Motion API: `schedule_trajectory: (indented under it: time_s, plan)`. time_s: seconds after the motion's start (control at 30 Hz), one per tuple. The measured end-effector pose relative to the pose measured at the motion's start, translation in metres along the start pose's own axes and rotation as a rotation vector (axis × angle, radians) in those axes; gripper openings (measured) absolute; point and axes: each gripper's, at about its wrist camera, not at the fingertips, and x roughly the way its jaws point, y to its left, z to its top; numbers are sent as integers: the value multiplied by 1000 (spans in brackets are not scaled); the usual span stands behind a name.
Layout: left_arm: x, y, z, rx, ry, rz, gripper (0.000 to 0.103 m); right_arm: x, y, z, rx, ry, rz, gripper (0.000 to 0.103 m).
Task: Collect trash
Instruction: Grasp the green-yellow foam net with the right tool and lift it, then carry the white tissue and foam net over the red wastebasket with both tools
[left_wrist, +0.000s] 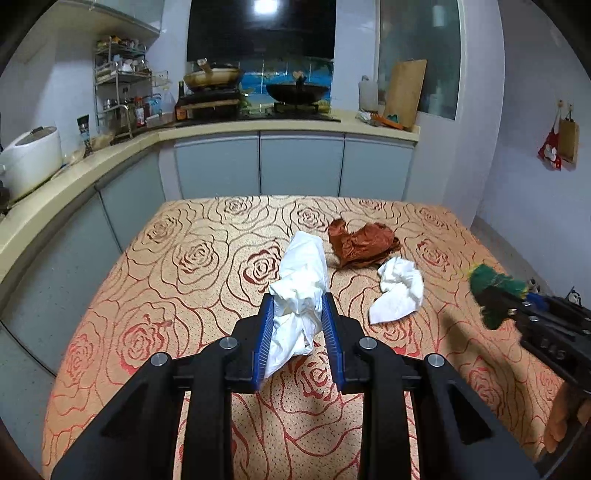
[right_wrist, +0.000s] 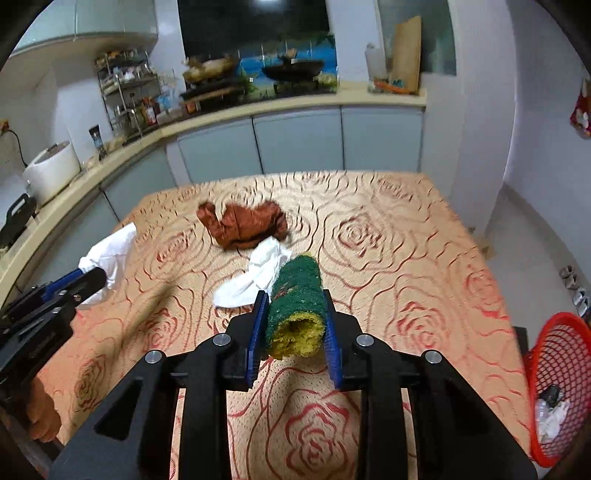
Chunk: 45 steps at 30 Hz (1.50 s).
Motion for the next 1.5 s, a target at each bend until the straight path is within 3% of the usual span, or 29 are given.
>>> schedule_trajectory:
  time_s: [0.2, 0.53, 1.07, 1.5]
  plan:
    - [-22, -8, 6, 11, -47, 1, 25, -44, 0, 7, -18, -97, 1, 28]
    - [-48, -21, 12, 20, -96, -1, 25, -84, -2, 11, -19, -163, 7, 28]
    - [-69, -42, 13, 44, -135, -48, 26, -120, -22, 6, 12, -210, -33, 28]
    - [-71, -91, 16, 115, -147, -143, 26, -137, -55, -1, 69, -227, -111, 28]
